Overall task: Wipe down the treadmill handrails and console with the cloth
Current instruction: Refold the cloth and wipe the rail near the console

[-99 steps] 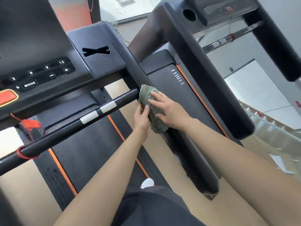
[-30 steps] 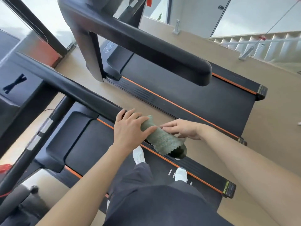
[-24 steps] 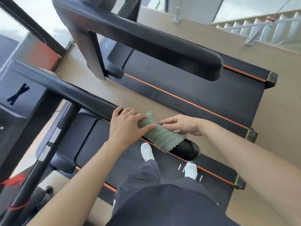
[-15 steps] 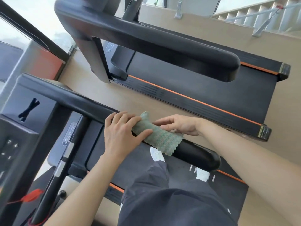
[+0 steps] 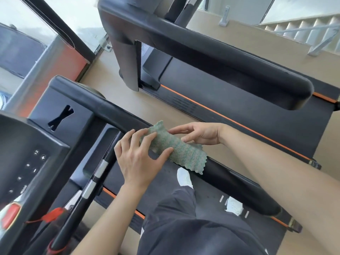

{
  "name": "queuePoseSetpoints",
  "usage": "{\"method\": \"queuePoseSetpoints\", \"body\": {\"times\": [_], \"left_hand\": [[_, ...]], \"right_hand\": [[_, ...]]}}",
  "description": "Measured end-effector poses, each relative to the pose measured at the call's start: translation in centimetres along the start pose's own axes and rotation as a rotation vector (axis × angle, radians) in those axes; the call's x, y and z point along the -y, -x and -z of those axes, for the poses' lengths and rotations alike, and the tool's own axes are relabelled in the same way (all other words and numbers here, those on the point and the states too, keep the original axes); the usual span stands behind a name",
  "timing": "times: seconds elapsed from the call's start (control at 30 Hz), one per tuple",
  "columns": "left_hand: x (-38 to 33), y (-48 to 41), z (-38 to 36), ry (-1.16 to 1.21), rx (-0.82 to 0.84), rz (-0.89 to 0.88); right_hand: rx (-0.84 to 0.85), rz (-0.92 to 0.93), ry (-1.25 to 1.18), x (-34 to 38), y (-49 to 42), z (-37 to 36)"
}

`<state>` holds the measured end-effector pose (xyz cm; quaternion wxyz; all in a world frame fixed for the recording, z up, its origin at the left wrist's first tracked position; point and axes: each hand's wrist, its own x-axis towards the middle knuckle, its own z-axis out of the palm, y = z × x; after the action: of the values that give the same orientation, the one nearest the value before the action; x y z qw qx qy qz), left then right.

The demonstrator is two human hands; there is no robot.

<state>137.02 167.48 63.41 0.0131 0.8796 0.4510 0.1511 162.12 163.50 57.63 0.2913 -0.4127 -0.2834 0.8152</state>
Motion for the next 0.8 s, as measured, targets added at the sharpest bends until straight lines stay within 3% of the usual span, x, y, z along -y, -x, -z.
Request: {"method": "queuePoseSetpoints", "body": {"times": [0.2,0.3,0.4,0.53,0.7,0.8], "left_hand": [[1.4,1.8,-0.8,0.062,-0.078,0.093],[1.8,3.1,-1.3,0.158,-0.086,0.177],[1.4,4.5,-1.1,0.376,-0.074,0.276],[-1.4,5.1,0.6,0.677,-0.068,0.482],[-5.6,5.1,-0.8,0.708,0.018,0.362],[-7.5,5.7,-0.9,0.728,-0.019,0.433]], "right_hand": [[-0.042,0.031,0.08,3.0,-2.5,-2.0],[-0.216,0.116,0.236,3.8,-2.4,-4.2],[-0.474,0.287,0.566,3.7,-1.6,-6.7],[-0.609,0.442,0.802,2.4,0.4,-7.8],[-0.524,0.418,0.804,1.8,3.9,-7.7],[-0.496,0.409,0.771,0.7,6.1,-7.9]]}}
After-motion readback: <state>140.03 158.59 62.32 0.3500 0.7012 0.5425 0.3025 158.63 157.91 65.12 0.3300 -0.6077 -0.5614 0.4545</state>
